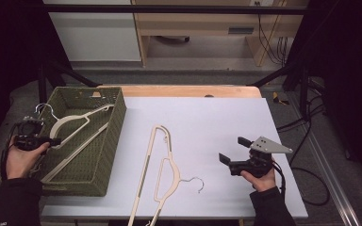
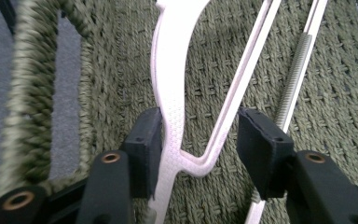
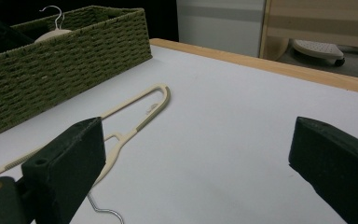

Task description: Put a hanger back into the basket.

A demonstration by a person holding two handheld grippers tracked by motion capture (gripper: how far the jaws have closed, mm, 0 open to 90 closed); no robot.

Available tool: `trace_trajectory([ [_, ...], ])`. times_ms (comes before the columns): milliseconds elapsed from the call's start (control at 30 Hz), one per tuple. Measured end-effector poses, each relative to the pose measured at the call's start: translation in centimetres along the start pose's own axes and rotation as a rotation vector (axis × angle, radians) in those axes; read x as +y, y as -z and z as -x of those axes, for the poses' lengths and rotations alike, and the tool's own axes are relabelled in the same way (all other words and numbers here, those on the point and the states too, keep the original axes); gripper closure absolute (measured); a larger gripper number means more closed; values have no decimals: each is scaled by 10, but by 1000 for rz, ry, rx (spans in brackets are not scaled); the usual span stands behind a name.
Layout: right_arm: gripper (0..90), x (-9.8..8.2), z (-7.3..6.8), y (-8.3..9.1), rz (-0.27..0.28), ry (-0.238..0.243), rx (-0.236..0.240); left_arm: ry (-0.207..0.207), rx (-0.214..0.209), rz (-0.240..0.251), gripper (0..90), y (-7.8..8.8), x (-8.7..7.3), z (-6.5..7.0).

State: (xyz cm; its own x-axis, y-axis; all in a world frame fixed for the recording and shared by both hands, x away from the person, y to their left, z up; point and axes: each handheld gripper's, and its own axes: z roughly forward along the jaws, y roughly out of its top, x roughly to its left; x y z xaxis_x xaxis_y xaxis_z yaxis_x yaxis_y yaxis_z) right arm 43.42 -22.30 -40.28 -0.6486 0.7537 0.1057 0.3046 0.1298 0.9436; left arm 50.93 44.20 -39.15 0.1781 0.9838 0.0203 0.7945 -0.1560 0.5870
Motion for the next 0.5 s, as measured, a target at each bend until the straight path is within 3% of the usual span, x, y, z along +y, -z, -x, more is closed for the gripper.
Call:
trace_trajectory([
  [167,44,0,0,0,-2,4,3,-19,-13,69,481,17,-1,3],
  [200,43,0,0,0,0,-1,2,-13,-30,106,477,21,-1,5],
  [367,40,-1,1,1,0,-1,4,-63,-128,302,406,47,-2,23],
  [500,39,-2,0,0,-4,1,2,-101,-186,399,332,64,-2,43],
])
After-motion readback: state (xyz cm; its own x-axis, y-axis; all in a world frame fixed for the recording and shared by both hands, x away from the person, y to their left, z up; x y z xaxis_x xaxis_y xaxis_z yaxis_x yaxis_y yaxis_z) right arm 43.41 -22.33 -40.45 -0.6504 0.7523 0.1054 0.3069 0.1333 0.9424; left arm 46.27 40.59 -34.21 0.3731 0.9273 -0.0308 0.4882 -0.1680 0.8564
